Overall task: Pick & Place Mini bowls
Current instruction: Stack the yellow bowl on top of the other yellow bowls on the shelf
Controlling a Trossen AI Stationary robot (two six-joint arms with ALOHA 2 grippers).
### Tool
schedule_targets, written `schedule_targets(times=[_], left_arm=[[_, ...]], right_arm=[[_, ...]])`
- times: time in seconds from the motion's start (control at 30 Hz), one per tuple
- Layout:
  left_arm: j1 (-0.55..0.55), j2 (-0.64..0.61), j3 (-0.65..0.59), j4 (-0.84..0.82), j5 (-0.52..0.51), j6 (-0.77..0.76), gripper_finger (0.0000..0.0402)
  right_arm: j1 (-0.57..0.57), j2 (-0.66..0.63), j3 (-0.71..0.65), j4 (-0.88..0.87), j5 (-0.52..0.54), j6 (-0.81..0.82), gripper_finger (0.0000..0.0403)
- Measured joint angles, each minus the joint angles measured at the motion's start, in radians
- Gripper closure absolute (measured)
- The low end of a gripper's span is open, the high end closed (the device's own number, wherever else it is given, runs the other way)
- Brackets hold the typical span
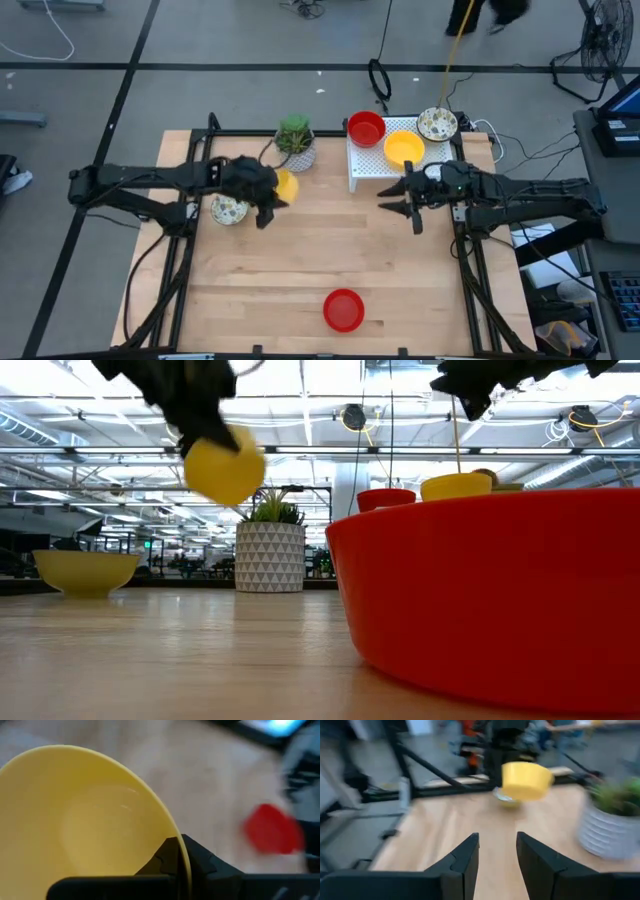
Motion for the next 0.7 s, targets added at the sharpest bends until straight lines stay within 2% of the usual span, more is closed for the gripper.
schedule_targets(times=[0.1,0.3,0.53,0.7], left_arm=[[-0.087,0.011,0.0,0.147,0.054,0.026,0.0392],[-0.234,0.051,0.0,0.388,0.13,0.122,0.0392],[-0.359,0.126,0.0,0.586,0.179,0.22,0.0396],[-0.422,0.214,0.0,0.69,0.355,0.326,0.0387]], right_arm=[[0.042,0.036,-0.029,0.133,-0.056,0.0,0.0284],[0.126,0.153,-0.096,0.42,-0.057,-0.001,0.0284],[0.204,0.31,-0.098,0.581,-0.061,-0.095,0.0284],[0.24,0.399,-0.099,0.719,-0.202,-0.127,0.0284]])
